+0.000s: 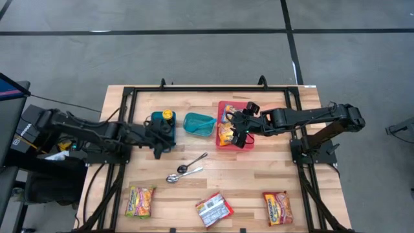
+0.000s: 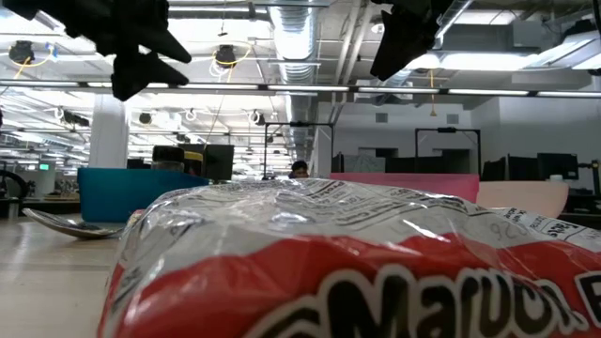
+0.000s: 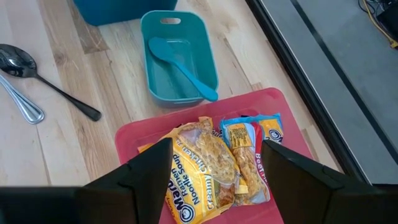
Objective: Pick & Place Food Item
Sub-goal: Put the black spoon into the green bin
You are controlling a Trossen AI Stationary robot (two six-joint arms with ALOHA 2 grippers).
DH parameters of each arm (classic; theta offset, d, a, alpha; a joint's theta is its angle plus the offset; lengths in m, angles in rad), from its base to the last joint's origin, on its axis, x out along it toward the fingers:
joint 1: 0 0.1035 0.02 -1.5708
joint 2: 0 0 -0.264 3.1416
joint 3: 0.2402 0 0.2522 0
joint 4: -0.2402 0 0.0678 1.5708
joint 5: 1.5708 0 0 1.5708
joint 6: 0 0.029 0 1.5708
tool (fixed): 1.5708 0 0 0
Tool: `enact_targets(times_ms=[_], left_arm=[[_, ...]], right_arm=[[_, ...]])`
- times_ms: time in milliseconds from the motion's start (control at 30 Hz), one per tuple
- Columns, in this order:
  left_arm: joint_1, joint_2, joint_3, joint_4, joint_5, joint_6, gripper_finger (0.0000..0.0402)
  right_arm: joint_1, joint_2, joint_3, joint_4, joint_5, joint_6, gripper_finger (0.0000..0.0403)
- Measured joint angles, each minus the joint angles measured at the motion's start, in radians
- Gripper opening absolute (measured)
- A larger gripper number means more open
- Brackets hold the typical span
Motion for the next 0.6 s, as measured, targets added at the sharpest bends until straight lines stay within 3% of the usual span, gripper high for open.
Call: enact_targets(times_ms=[100,300,600], left_arm=[[-0.056,0.028,0.0,0.001,0.0,-0.063,0.0154],[-0.148,0.109,0.0,0.0,0.001,-0.331,0.0154],[-0.253,0.233,0.0,0.0,0.002,-0.551,0.0154]], right_arm=[[0.0,0.0,0.0,0.0,0.0,0.0,0.024],[0.0,0.0,0.0,0.0,-0.001,0.001,0.024],[0.0,0.0,0.0,-0.006,-0.003,0.049,0.024]])
